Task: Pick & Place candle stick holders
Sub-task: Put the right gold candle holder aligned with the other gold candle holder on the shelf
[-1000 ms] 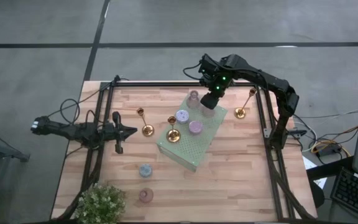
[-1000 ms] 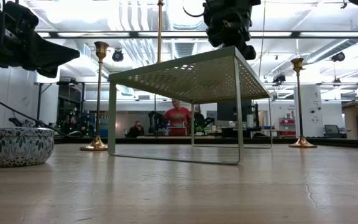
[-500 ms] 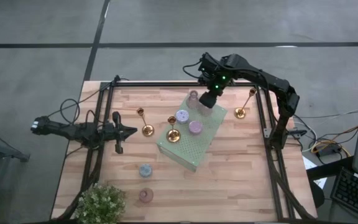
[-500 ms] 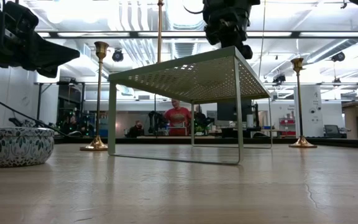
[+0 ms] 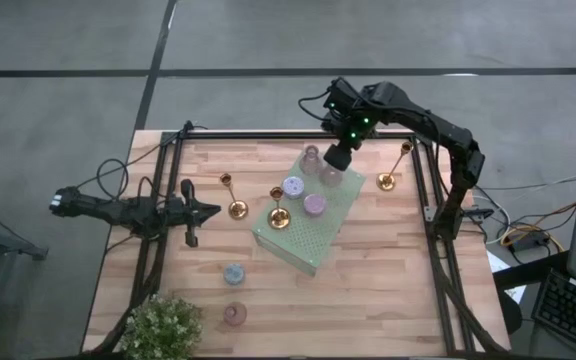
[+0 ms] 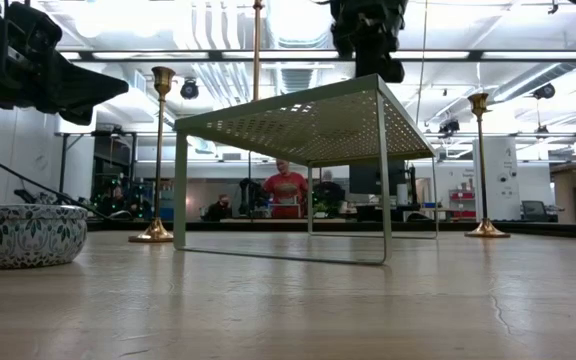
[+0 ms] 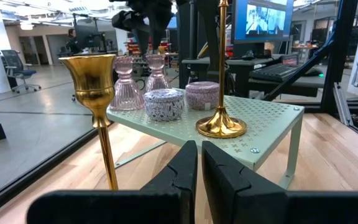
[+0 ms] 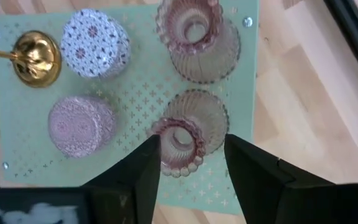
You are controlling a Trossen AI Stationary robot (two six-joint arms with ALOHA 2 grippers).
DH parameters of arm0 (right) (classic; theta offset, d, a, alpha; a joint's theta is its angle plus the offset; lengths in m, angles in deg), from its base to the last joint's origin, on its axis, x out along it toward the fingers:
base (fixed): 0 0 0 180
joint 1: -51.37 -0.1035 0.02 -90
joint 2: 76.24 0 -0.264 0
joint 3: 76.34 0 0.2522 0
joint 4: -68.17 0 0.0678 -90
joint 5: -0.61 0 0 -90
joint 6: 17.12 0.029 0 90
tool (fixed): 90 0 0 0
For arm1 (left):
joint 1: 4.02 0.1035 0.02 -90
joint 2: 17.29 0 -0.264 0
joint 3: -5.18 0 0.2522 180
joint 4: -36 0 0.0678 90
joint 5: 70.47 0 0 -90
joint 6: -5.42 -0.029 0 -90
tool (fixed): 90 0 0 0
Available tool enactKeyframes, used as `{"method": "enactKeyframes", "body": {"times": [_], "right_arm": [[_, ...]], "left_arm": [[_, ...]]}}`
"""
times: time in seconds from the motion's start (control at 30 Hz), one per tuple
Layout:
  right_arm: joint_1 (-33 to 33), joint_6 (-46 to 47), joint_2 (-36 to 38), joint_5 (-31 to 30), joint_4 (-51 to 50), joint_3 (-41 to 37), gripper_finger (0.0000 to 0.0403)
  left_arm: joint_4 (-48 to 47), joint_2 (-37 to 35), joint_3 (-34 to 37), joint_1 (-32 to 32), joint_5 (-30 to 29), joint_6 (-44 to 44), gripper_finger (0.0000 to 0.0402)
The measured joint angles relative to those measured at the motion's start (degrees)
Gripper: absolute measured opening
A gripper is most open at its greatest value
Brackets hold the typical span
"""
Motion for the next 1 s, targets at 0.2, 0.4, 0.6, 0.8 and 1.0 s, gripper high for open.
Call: {"method": "enactKeyframes", "body": {"times": [0.2, 0.4, 0.6, 0.8, 1.0], "right_arm": [[0.0, -1.26, 1.74, 0.02, -1.89, 0.99, 0.0184], [-1.17, -1.79, 7.32, -2.27, -2.35, -1.41, 0.0185], [-4.97, 4.4, 16.13, -14.75, 0.25, -8.57, 0.0183], [-9.63, 13.16, 27.99, -24.24, 10.0, -23.72, 0.0185], [-13.55, 18.29, 38.33, -31.74, 18.0, -40.32, 0.0178]], "left_arm": [[0.0, -0.01, 0.0, -0.02, 0.0, 0.0, 0.0028], [0.0, -0.02, 0.0, 0.0, 0.0, 0.0, 0.0028], [0.0, 0.0, 0.0, 0.0, 0.0, 0.0, 0.0028], [0.0, 0.0, 0.0, 0.0, 0.0, 0.0, 0.0028], [0.0, -0.01, 0.0, -0.01, 0.0, 0.0, 0.0028]]}}
